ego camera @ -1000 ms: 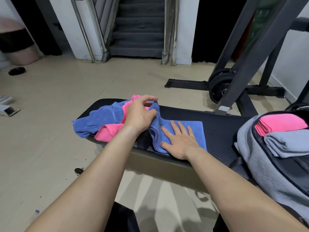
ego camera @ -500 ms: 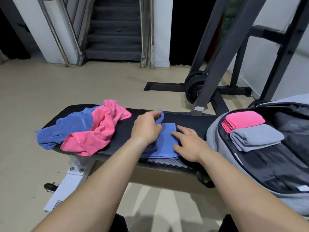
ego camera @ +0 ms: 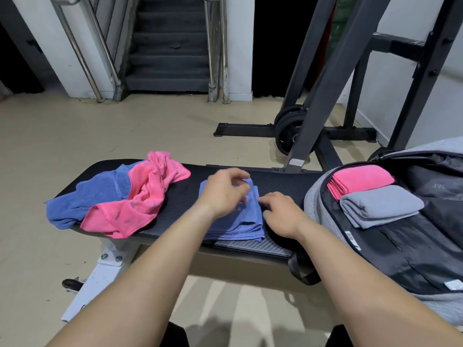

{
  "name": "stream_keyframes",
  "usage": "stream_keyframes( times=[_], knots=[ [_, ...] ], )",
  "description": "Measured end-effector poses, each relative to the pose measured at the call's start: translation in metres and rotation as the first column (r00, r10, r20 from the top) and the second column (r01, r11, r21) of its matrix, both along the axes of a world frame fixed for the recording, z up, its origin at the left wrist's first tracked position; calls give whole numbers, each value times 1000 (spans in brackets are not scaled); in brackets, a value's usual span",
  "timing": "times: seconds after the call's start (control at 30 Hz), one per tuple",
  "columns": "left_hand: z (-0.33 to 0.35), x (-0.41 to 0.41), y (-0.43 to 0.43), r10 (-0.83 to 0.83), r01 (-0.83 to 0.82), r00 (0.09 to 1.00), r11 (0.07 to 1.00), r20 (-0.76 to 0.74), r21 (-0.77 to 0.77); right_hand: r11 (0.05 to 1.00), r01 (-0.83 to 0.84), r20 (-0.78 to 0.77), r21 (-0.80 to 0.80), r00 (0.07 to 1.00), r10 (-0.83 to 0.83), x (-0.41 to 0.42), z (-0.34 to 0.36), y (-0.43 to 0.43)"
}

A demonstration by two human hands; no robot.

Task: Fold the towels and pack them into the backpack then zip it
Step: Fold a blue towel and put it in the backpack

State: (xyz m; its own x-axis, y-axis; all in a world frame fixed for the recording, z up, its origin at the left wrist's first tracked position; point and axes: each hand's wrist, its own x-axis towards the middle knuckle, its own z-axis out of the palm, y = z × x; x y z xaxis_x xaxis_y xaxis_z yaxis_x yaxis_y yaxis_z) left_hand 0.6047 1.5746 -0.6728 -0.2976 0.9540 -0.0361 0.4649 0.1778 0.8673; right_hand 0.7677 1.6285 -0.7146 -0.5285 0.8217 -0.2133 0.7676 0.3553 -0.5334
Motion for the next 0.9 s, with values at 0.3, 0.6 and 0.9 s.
stream_keyframes(
  times=[0.3,0.6,0.9],
  knots=[
    [-27,-56,-20,-30,2,805,999,-592,-47,964,260,-40,62,965,-258,-27,7,1],
    [-31,-60,-21,-121,52,779,990,-616,-128,961,278,-83,5,957,-277,-29,10,-2],
    [-25,-61,-19,-64,43,796,998,-602,-50,958,286,-256,-23,925,-282,-30,28,-11]
  ],
)
